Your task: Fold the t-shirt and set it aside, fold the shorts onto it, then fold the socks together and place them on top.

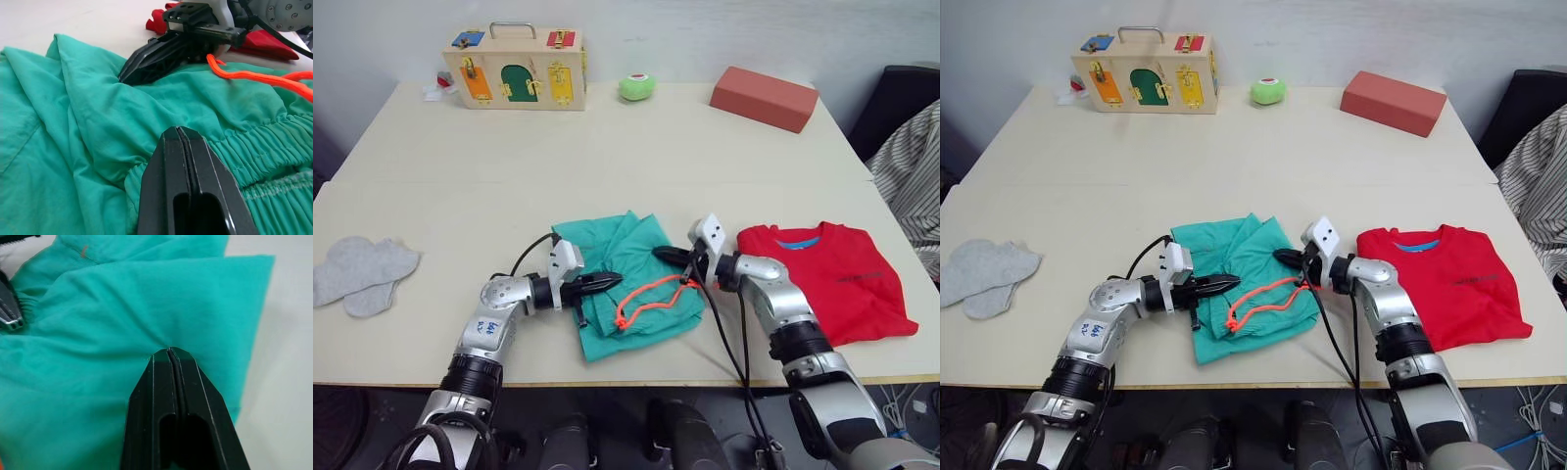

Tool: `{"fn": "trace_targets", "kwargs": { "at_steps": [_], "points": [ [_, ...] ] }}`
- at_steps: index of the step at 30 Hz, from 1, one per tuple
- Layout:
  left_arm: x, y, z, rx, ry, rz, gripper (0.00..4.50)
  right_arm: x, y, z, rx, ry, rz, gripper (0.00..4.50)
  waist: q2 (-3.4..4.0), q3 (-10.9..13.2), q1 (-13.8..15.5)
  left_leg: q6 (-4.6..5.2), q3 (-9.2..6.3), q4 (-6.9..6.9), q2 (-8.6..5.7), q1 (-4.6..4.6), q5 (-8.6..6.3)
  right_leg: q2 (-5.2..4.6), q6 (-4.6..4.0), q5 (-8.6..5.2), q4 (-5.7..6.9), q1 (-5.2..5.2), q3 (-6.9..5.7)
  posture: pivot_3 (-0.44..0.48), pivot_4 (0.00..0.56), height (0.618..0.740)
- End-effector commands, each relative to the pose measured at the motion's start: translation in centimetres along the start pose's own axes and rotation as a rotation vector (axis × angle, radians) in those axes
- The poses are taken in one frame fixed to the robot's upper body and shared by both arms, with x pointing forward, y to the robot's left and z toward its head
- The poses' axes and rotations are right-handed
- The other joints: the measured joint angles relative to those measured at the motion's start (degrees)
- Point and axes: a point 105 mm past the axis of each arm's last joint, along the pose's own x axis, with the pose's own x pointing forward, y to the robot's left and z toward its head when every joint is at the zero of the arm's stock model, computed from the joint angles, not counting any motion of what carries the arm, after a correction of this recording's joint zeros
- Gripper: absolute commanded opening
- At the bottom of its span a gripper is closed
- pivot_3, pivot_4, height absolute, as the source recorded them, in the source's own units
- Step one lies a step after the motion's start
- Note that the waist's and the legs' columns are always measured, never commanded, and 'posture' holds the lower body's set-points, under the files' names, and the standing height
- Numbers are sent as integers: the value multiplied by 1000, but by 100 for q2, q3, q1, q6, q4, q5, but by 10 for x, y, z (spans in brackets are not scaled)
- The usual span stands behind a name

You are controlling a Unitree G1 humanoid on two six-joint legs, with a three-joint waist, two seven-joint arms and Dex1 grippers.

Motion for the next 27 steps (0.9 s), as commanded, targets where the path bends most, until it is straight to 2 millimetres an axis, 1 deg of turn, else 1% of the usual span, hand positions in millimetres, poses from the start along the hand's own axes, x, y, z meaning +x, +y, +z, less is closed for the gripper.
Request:
{"fn": "trace_targets", "kwargs": {
  "at_steps": [1, 2, 4, 8, 10, 12, 14, 17, 18, 20, 22, 24, 26, 27],
  "points": [
    [-5, -6, -12, -22, 15, 7, 0, -23, -1, 27, 48, -92, 77, 390, 2, 0, 5, 0, -1, -3, 1, 2, 0, 0, 0, 0, 1, 0, 0, 0, 150, 740],
    [-6, -5, -8, -12, -3, 7, 0, -31, -2, 31, 78, -89, 90, 632, 2, 0, 3, 0, -3, -6, 1, 2, 0, 0, 0, 0, 2, -1, 0, 0, 150, 740],
    [-8, -5, -1, 13, -28, 1, 0, -41, -8, 32, 124, -46, 83, 1295, 3, 0, 4, 0, -4, -10, 2, 4, -1, -1, 0, 0, 2, -1, 0, 0, 150, 740],
    [-12, -6, 10, 50, -76, -16, 0, -52, -13, 23, 329, 143, 118, 2701, 6, 2, -26, -1, -2, -12, 3, 4, -1, 0, -1, 0, 4, -5, 1, 0, 150, 740],
    [-14, -7, 12, 56, -88, -26, 0, -48, -11, 19, 447, 223, 142, 3371, 7, 3, -30, -1, -1, -15, 5, 4, -1, 0, -3, -1, 7, -10, 0, 0, 150, 740],
    [-15, -7, 11, 55, -85, -33, 0, -41, -5, 15, 520, 301, 171, 4076, 7, 3, -33, -2, -1, -16, 7, 4, -1, 2, -6, -3, 10, -13, -1, 0, 150, 740],
    [-14, -8, 10, 55, -82, -37, 0, -32, 1, 13, 539, 348, 193, 4076, 7, 2, -26, -3, -2, -16, 8, 2, -1, 3, -9, -4, 11, -15, -3, 0, 150, 740],
    [-14, -8, 10, 54, -83, -38, 0, -19, 12, 15, 611, 389, 231, 4076, 7, 2, -27, -5, -1, -15, 7, 2, -2, 2, -9, -4, 11, -15, -3, 0, 150, 740],
    [-13, -8, 9, 52, -84, -34, 0, -13, 18, 16, 610, 403, 254, 3889, 7, 2, -21, -5, -2, -15, 7, 2, -1, 2, -9, -4, 10, -14, -4, 0, 150, 740],
    [-13, -7, 9, 50, -86, -29, 0, -6, 25, 16, 596, 421, 286, 3448, 7, 2, -20, -5, -2, -15, 7, 0, -1, 1, -9, -4, 10, -15, -4, 0, 150, 740],
    [-13, -7, 8, 50, -85, -24, 0, -1, 28, 17, 597, 418, 290, 2804, 7, 2, -19, -5, -1, -15, 6, -1, -2, 1, -9, -4, 10, -14, -4, 0, 150, 740],
    [-14, -7, 6, 48, -83, -18, 0, 4, 26, 20, 602, 392, 269, 2062, 7, 2, -17, -6, -2, -14, 6, -4, -2, 0, -9, -4, 10, -16, -5, 0, 150, 740],
    [-17, -6, 3, 49, -77, -5, 0, 1, 22, 22, 604, 374, 254, 1326, 7, 2, -17, -6, -1, -13, 5, -6, -2, 0, -9, -4, 10, -18, -5, 0, 150, 740],
    [-19, -6, 2, 50, -77, 4, 0, -3, 21, 23, 597, 369, 252, 1002, 8, 2, -17, -6, -1, -13, 5, -9, -2, 0, -9, -4, 10, -20, -5, 0, 150, 740]
  ]
}}
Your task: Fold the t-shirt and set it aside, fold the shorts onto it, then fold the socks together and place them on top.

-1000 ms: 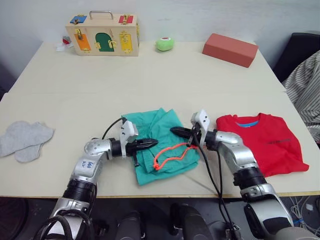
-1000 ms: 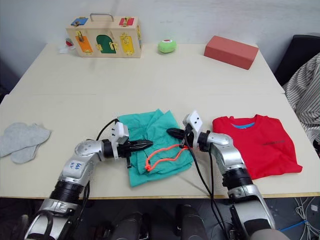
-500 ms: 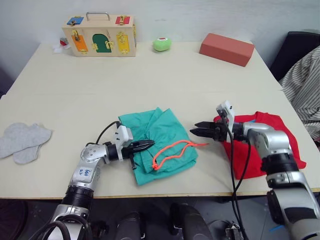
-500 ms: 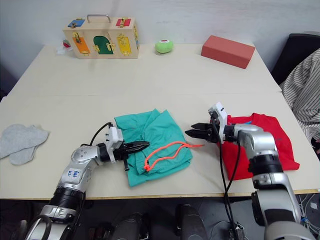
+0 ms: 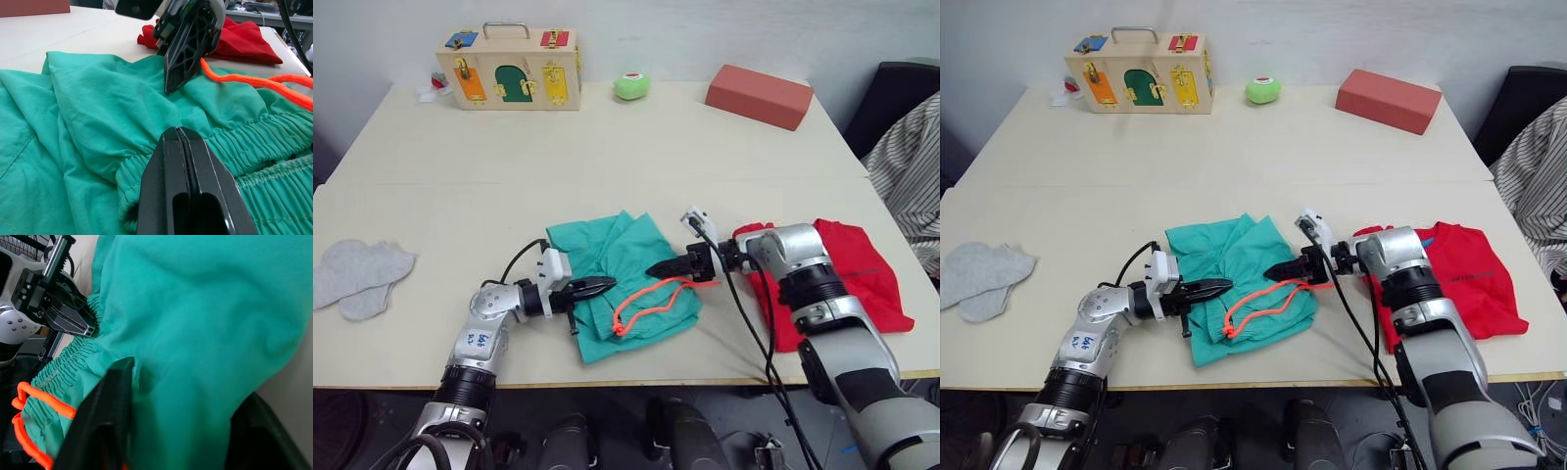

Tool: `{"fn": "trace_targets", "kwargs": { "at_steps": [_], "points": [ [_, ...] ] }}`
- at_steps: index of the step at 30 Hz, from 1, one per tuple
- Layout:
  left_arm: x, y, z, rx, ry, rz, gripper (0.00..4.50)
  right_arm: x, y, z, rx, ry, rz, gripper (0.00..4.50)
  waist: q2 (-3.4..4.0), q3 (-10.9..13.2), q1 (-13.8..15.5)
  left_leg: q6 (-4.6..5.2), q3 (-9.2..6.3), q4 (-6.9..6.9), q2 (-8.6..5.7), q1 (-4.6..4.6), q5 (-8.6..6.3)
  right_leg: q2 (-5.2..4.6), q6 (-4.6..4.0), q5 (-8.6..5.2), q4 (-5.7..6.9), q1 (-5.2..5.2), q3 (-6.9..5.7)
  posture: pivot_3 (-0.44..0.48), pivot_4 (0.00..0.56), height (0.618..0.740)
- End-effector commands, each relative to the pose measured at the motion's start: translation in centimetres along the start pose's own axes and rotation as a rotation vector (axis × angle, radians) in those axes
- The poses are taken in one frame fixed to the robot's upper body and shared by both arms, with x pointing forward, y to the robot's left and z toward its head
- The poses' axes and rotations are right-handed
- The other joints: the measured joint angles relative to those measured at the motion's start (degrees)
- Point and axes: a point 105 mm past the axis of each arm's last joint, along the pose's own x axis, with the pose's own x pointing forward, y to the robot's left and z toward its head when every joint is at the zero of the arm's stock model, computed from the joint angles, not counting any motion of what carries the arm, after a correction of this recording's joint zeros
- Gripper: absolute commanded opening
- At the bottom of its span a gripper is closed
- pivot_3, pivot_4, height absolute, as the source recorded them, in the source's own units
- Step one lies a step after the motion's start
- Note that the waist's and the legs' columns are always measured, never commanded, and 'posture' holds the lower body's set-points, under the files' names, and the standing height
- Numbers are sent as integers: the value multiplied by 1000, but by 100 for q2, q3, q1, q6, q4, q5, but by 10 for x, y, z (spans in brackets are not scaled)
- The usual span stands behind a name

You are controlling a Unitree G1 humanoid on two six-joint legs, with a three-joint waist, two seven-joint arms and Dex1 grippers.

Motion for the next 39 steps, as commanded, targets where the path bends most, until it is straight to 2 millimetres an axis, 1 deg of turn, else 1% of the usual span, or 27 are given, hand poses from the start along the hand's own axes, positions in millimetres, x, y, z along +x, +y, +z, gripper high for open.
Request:
{"fn": "trace_targets", "kwargs": {
  "at_steps": [1, 2, 3, 7, 11, 12, 15, 17, 20, 24, 26, 29, 31, 33, 35, 37, 39],
  "points": [
    [-8, 1, 0, 16, -11, 31, 0, -15, 4, 9, -25, -43, 0, 702, 0, 0, 3, 0, 0, 0, 0, -2, 0, 0, 0, 0, 0, -3, 0, 0, 150, 740],
    [-8, 1, 0, 17, -13, 34, 0, -19, 5, 8, -36, -43, 0, 290, 0, 0, 6, 0, 0, 1, 0, -2, 0, 0, 0, 0, 0, -3, 0, 0, 150, 740],
    [-9, 2, 2, 15, -24, 39, 0, -25, 8, 8, -52, -37, 3, 23, 0, 0, 9, 1, 0, 1, 0, -3, 0, -1, 0, 0, -1, -3, 0, 0, 150, 740],
    [-12, -1, 15, 18, -86, 34, 0, -56, 33, 9, -137, -14, 32, 23, 2, 2, 33, 5, -3, 0, -3, -14, -3, -6, 0, 0, -5, -11, -3, 0, 150, 740],
    [-14, 2, 33, 75, -139, 85, 0, -101, 73, 10, -245, -19, 78, 23, 2, 2, 37, 8, -4, 7, -5, -54, -5, -10, 2, 1, -4, -50, -4, 0, 150, 740],
    [-14, 2, 36, 78, -148, 87, 0, -108, 79, 10, -261, -22, 82, 23, 2, 2, 40, 8, -6, 11, -5, -62, -5, -9, 3, 2, -2, -57, -5, 0, 150, 740],
    [-17, -1, 47, 38, -201, 79, 0, -146, 98, 8, -340, -23, 42, 23, 1, 2, 42, 8, -8, 16, -4, -73, -5, -7, 3, 2, -2, -65, -9, 0, 150, 740],
    [-18, -6, 45, 12, -192, 52, 0, -167, 102, 6, -375, -18, -24, 23, 2, 2, 41, 11, -11, 15, -4, -75, -7, -6, 3, 2, -7, -64, -11, 0, 150, 740],
    [-19, -14, 37, -11, -158, 9, 0, -198, 95, 6, -403, -20, -180, 23, 1, 2, 25, 13, -7, 17, -4, -73, -8, -1, 5, 3, -9, -64, -7, 0, 150, 740],
    [-18, -16, 35, -26, -164, -5, 0, -242, 82, 6, -368, -46, -340, 23, 1, 3, 45, 13, -6, 22, -2, -75, -7, 5, 6, 4, -8, -65, -5, 0, 150, 740],
    [-18, -16, 35, -28, -163, -8, 0, -255, 77, 4, -352, -48, -377, 23, 1, 3, 47, 9, -5, 23, -2, -75, -4, 5, 6, 4, -8, -65, -3, 0, 150, 740],
    [-18, -15, 34, -30, -158, -17, 0, -279, 55, -5, -325, -17, -483, 23, 1, 3, 39, 8, -3, 24, -2, -75, -4, 6, 6, 5, -9, -65, -2, 0, 150, 740],
    [-19, -14, 35, -28, -154, -20, 0, -288, 37, -14, -323, 26, -540, 23, 1, 3, 41, 7, -2, 26, -2, -75, -4, 7, 6, 5, -9, -65, -2, 0, 150, 740],
    [-20, -13, 36, -27, -151, -19, 0, -292, 22, -19, -309, 48, -570, 23, 2, 3, 30, 7, 1, 32, -3, -76, -4, 6, 7, 5, -7, -66, -1, 0, 150, 740],
    [-22, -13, 35, -25, -143, -21, 0, -293, 6, -26, -293, 70, -597, 23, 3, 4, 16, 6, 4, 38, -1, -76, -4, 8, 8, 6, -3, -68, 2, 0, 150, 740],
    [-23, -13, 36, -27, -138, -13, 0, -294, -18, -42, -256, 101, -644, 23, 5, 4, 22, 1, 4, 39, 0, -76, -1, 11, 8, 6, -1, -68, 2, 0, 150, 740],
    [-26, -13, 35, -32, -130, -4, 0, -290, -40, -47, -267, 76, -697, 23, 4, 4, 25, -3, 4, 41, 2, -75, 1, 15, 8, 6, 0, -67, 1, 0, 150, 740]
  ]
}}
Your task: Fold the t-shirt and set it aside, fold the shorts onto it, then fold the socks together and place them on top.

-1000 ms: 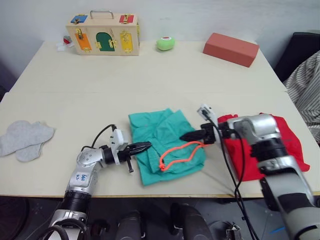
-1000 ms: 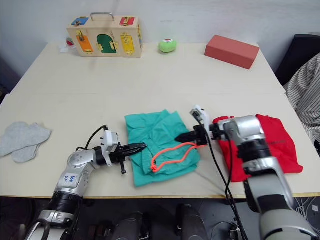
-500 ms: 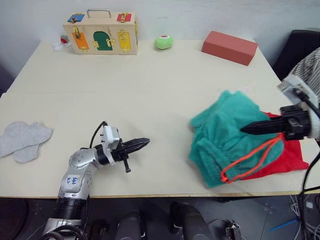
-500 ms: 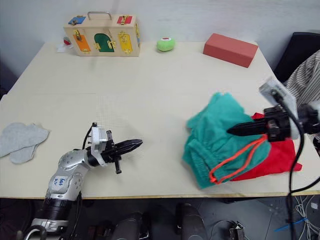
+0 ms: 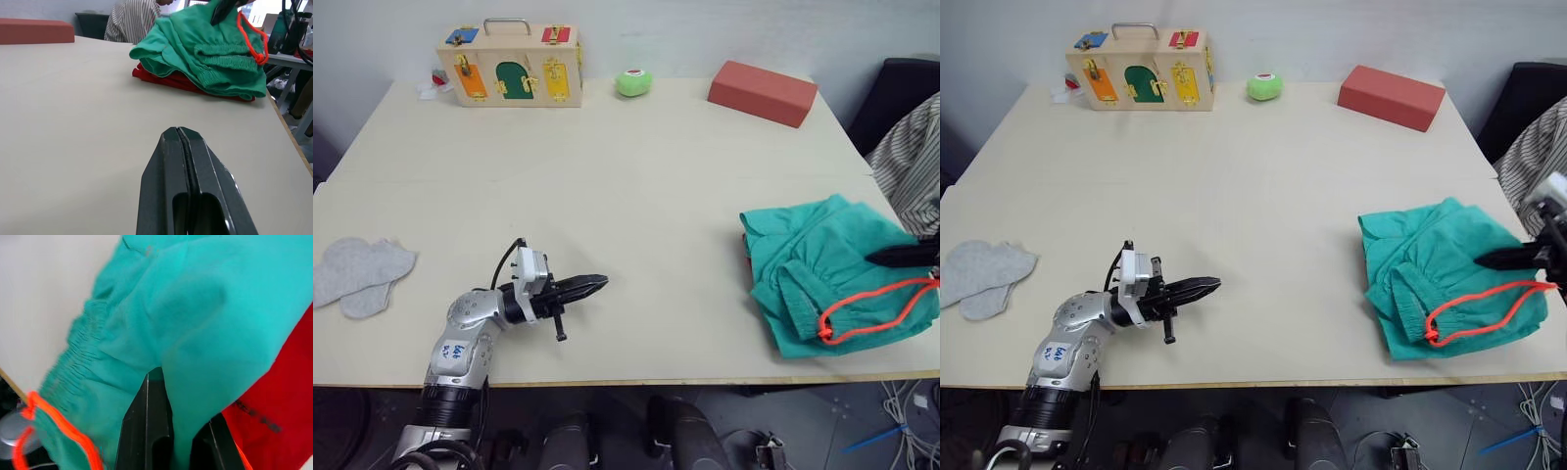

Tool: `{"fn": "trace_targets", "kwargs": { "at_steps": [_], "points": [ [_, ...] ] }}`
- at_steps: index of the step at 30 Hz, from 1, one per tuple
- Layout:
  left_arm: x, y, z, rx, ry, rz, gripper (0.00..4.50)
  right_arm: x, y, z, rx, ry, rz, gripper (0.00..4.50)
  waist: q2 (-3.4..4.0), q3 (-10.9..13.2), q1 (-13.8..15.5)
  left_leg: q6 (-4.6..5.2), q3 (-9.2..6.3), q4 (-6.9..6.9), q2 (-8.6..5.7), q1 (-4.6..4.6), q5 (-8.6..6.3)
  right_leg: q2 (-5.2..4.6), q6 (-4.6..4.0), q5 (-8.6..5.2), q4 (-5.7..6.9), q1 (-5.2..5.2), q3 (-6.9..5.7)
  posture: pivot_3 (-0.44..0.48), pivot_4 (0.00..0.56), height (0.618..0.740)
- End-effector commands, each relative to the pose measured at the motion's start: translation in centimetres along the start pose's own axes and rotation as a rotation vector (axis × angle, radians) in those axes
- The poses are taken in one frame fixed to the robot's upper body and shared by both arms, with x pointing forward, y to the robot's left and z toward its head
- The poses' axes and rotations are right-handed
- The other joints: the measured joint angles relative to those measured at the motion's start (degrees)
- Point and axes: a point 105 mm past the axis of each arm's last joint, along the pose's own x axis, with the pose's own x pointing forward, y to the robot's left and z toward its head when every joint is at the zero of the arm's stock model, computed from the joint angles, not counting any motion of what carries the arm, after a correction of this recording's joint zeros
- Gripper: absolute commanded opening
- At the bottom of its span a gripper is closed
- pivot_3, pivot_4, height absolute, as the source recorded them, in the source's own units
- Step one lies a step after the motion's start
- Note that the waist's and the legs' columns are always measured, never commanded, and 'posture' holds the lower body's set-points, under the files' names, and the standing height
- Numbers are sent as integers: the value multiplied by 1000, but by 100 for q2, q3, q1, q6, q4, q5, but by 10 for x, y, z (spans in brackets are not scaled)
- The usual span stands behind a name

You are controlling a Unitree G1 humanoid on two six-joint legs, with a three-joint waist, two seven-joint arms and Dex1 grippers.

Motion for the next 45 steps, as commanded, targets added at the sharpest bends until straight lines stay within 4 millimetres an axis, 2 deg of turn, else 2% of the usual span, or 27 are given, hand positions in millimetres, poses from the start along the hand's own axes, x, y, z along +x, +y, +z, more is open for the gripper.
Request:
{"fn": "trace_targets", "kwargs": {
  "at_steps": [1, 6, 7, 9, 11, 14, 17, 19, 20, 22, 25, 26, 28, 31, 34, 35, 36, 38, 41, 43, 45],
  "points": [
    [-6, -2, 8, 17, -11, 9, 0, 17, -27, -15, -25, -17, -118, 23, 0, 0, 0, 0, 0, 5, 1, -1, 0, 0, 0, 0, 2, 0, -1, 0, 150, 740],
    [-14, -6, 11, 15, 0, 14, 0, 26, -35, -18, 8, -56, -129, 23, 37, 20, 5, 0, 7, 18, -1, -2, 2, -1, 0, 0, 11, 0, 6, 0, 150, 740],
    [-15, -7, 12, 16, 3, 13, 0, 24, -35, -17, 7, -64, -129, 234, 38, 20, 5, 0, 7, 19, 0, -1, 3, -1, 0, 0, 12, 0, 7, 0, 150, 740],
    [-17, -7, 14, 16, 10, 12, 0, 16, -36, -17, -15, -60, -143, 702, 38, 19, 4, -1, 6, 19, 2, -1, 3, 0, 0, 0, 12, 1, 7, 0, 150, 740],
    [-19, -7, 15, 17, 17, 10, 0, 4, -39, -18, -45, -61, -179, 1410, 43, 19, 7, -1, 6, 24, 1, -2, 3, 0, 0, 1, 13, 1, 7, 0, 150, 740],
    [-23, -9, 18, -5, 24, -7, 0, -24, -39, -15, -147, -77, -232, 2408, 45, 19, 58, 1, 5, 24, -1, -2, 2, -3, 1, 1, 14, 2, 7, 0, 150, 740],
    [-30, -9, 20, -28, 42, 0, 0, -52, -34, 3, -358, -138, -314, 3483, 60, 23, 97, 2, 8, 23, -1, -2, 0, -1, 1, 1, 11, 1, 8, 0, 150, 740],
    [-35, -8, 18, -33, 67, 14, 0, -58, -31, 16, -440, -198, -355, 4167, 61, 23, 72, 2, 11, 24, 0, 1, 0, 3, 2, 1, 12, 1, 11, 0, 150, 740],
    [-41, -5, 17, -35, 83, 44, 175, -55, -26, 23, -480, -228, -362, 4497, 60, 23, 50, 1, 12, 26, 2, 5, 0, 5, 3, 2, 12, 4, 13, 0, 150, 740],
    [-54, 3, 18, -34, 102, 108, 589, -42, -8, 38, -561, -307, -345, 4500, 57, 23, 2, -1, 7, 25, 7, 8, 1, 7, 4, 4, 12, 8, 12, 0, 150, 740],
    [-66, 11, 20, -30, 113, 172, 1499, -27, 8, 45, -612, -344, -365, 4500, 56, 22, -10, -12, 5, 20, 17, 11, 3, 15, 3, 5, 15, 8, 15, 0, 150, 740],
    [-72, 13, 22, -26, 117, 199, 1798, -17, 18, 51, -624, -404, -359, 4500, 58, 22, 2, -13, 6, 20, 16, 10, 3, 14, 3, 6, 18, 7, 15, 0, 150, 740],
    [-86, 20, 27, -8, 122, 275, 2414, 8, 51, 62, -657, -574, -308, 4500, 58, 22, 5, -12, 5, 19, 15, 9, 4, 12, 2, 6, 20, 5, 16, 0, 150, 740],
    [-112, 23, 34, 36, 124, 415, 3399, 51, 104, 50, -646, -647, -104, 4500, 50, 19, 10, -17, -4, 14, 23, 6, 2, 18, 2, 6, 15, 5, 12, 0, 150, 740],
    [-133, 18, 35, 38, 134, 509, 4331, 69, 135, 45, -633, -691, -14, 4500, 51, 20, 12, -8, -1, 12, 19, 4, -4, 13, 1, 5, 12, 4, 15, 0, 150, 740],
    [-146, 13, 33, 33, 143, 566, 4462, 77, 146, 41, -648, -713, 20, 4500, 48, 19, 11, -1, 0, 14, 12, 3, -6, 6, 1, 5, 12, 4, 16, 0, 150, 740],
    [-169, 6, 31, 32, 156, 657, 4462, 87, 162, 33, -676, -739, 90, 4500, 32, 9, -5, 6, 1, 15, 8, 3, -11, 0, 2, 6, 10, 5, 17, 0, 150, 740],
    [-209, -13, 27, 1, 171, 836, 4462, 99, 182, 19, -701, -774, 178, 4500, 0, -9, -31, 3, 1, 15, 17, 9, -28, 9, 1, 5, 3, 11, 19, 0, 150, 740],
    [-248, -39, 17, -75, 215, 1024, 4462, 106, 194, 12, -682, -826, 230, 4500, -8, -7, -10, 8, 4, 20, 27, 8, -43, 17, -2, 3, -6, 12, 18, 0, 150, 740],
    [-282, -61, 11, -102, 240, 1190, 4462, 111, 202, 9, -671, -842, 262, 4500, -15, -11, 6, 46, 4, 30, 24, 9, -63, 12, -2, 3, -3, 15, 19, 0, 150, 740],
    [-309, -84, 6, -119, 259, 1345, 4462, 115, 208, 10, -655, -864, 290, 4500, -30, -21, 17, 28, -1, 34, 24, 14, -81, 11, -4, 2, -8, 22, 17, 0, 150, 740]
  ]
}}
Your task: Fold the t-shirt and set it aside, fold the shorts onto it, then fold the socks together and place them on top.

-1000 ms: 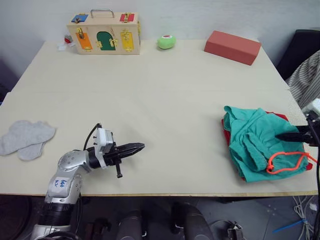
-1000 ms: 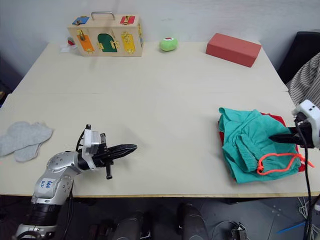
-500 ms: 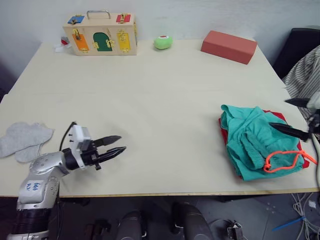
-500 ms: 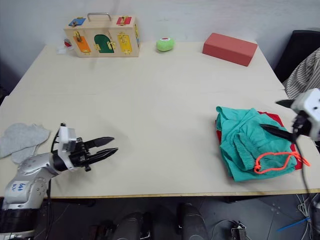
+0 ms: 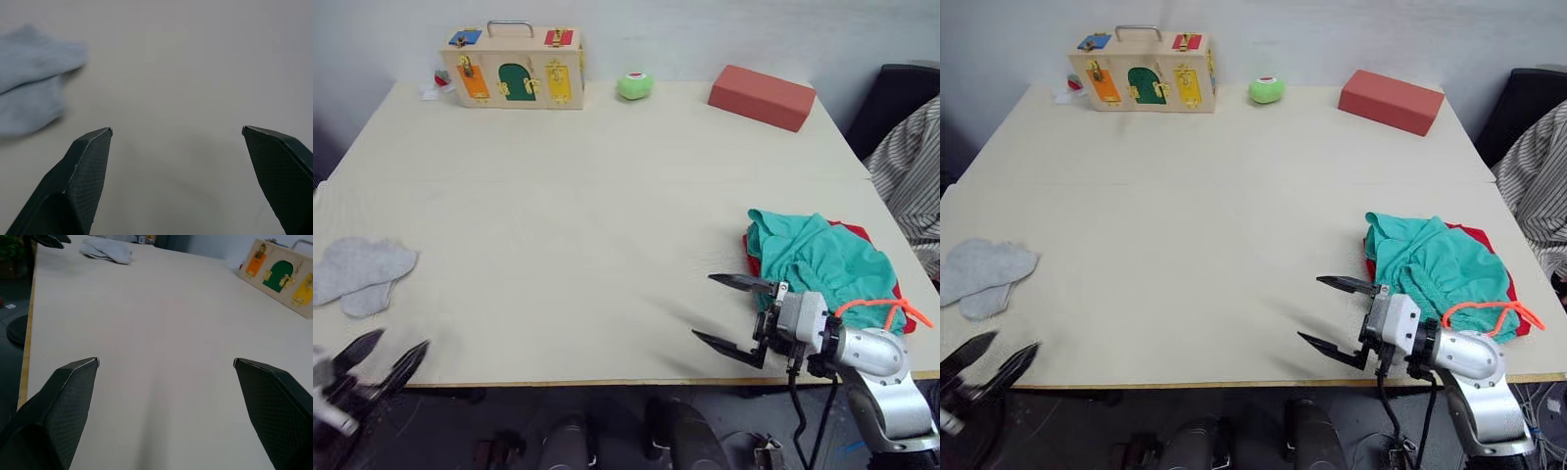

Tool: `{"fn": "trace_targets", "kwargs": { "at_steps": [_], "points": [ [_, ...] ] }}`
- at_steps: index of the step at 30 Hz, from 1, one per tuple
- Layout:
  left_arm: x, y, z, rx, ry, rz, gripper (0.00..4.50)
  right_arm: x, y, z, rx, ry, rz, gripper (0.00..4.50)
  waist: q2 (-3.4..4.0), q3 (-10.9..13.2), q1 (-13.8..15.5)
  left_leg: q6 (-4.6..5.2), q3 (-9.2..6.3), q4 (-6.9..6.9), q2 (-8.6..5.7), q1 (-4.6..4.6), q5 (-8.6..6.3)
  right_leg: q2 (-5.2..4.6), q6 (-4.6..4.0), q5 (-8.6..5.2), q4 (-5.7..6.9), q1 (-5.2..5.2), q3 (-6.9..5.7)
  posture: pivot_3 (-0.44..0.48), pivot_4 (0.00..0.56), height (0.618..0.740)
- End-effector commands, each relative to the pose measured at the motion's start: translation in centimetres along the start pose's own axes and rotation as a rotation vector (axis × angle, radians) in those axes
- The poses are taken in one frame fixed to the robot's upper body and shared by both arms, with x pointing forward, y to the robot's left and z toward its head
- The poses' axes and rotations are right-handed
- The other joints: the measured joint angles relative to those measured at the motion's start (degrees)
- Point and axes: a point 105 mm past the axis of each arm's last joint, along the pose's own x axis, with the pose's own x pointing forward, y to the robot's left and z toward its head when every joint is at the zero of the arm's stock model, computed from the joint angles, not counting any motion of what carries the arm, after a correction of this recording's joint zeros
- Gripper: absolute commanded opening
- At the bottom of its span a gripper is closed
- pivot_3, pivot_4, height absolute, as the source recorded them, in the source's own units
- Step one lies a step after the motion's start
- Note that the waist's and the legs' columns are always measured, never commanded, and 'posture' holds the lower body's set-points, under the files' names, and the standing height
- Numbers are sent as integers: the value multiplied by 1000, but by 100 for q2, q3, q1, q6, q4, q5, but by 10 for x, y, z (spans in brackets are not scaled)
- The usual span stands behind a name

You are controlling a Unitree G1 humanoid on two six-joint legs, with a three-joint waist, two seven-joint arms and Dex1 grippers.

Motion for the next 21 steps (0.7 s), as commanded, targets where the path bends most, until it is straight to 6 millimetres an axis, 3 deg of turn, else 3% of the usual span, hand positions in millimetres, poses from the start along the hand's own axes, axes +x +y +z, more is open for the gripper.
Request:
{"fn": "trace_targets", "kwargs": {
  "at_steps": [1, 3, 6, 10, 14, 17, 21],
  "points": [
    [-46, 27, -9, -9, -1, 241, 4462, 8, 8, 7, -4, -65, 33, 4500, -12, -7, 11, -4, -3, 0, 1, 7, -5, 0, -4, -2, -4, 9, -2, 0, 150, 740],
    [-59, 33, -17, -13, 30, 323, 4462, 11, 12, 6, -2, -81, 60, 4500, -16, -9, 27, -5, -5, -1, 4, 7, -7, 1, -10, -6, -14, 12, -6, 0, 150, 740],
    [-53, 34, -11, 19, 37, 325, 4462, 12, 14, 4, 7, -88, 91, 4500, -22, -13, 121, -6, -9, -1, 4, 7, -8, 1, -15, -9, -16, 13, -12, 0, 150, 740],
    [-21, 36, 6, 109, 80, 275, 4462, 19, 9, 10, 22, -121, 101, 4500, -25, -15, 160, -6, -9, -1, 6, 6, -8, 3, -17, -10, -17, 14, -15, 0, 150, 740],
    [17, 46, 24, 159, 162, 270, 4462, 34, 3, 31, 49, -203, 131, 4500, -24, -15, 144, -7, -8, -1, 8, 7, -7, 2, -18, -9, -4, 12, -13, 0, 150, 740],
    [37, 49, 29, 194, 234, 242, 4462, 42, 3, 38, 32, -231, 160, 4500, -22, -15, 106, 6, -7, -2, 8, 7, 4, 1, -21, -8, 14, 3, -11, 0, 150, 740],
    [58, 54, 28, 267, 306, 207, 4462, 47, 5, 33, 27, -224, 167, 4500, -21, -15, 66, -25, 7, -11, 14, 3, 14, 8, -30, -14, 18, -14, -6, 0, 150, 740]
  ]
}}
